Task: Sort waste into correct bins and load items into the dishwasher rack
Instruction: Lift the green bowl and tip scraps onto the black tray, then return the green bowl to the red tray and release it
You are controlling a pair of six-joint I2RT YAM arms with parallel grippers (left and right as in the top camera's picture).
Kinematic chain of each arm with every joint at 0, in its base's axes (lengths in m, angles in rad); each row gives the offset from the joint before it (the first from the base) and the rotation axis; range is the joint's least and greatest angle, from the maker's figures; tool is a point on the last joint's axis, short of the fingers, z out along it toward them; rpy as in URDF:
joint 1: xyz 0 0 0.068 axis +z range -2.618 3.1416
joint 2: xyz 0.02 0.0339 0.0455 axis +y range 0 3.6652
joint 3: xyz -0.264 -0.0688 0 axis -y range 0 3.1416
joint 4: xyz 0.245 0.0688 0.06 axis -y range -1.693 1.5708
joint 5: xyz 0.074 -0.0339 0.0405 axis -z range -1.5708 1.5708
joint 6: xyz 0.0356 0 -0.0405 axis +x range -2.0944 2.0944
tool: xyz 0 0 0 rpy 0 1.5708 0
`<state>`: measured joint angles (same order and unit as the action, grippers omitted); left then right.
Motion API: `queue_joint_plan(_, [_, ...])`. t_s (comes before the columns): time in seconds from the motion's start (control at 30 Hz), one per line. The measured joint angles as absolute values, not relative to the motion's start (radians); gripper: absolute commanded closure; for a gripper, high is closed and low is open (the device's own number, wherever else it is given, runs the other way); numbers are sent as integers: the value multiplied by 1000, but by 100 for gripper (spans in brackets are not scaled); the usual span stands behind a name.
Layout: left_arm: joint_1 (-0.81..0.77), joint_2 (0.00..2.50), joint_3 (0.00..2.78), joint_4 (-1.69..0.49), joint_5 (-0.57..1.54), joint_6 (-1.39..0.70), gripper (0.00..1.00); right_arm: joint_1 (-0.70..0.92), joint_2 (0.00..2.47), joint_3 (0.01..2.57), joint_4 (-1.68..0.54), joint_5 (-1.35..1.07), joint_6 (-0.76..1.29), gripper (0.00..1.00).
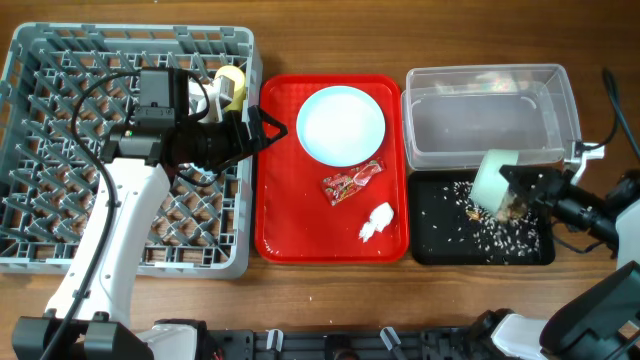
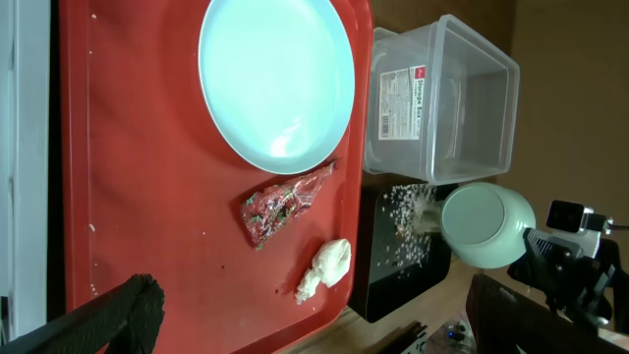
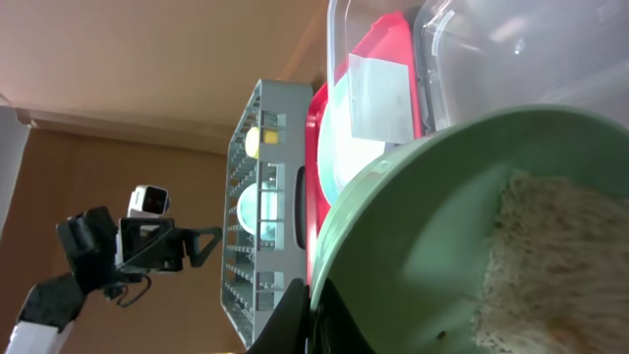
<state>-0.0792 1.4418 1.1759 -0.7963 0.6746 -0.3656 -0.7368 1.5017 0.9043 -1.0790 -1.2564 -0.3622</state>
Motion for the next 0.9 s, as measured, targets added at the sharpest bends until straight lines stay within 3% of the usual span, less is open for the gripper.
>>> queue_joint_plan(0.37, [-79,1442,1176,-796,675,-366,0,-737,1502,904,-1242,-1413,-347,96])
queue_joint_plan(0.47, [-79,1442,1176,-796,675,-366,0,-737,1502,904,-1309,-1391,-427,96])
queue_joint_plan(0.6, [-79,1442,1176,-796,675,-366,0,-737,1502,904,-1252,-1386,-427,96])
queue_joint_plan(0.73, [-79,1442,1176,-796,675,-366,0,-733,1505,903,-1463,-1384,-546,96])
queue_joint_plan(0.9, [-79,1442,1176,-796,675,-366,0,-731,1506,900,-1321,-1394,-513,96])
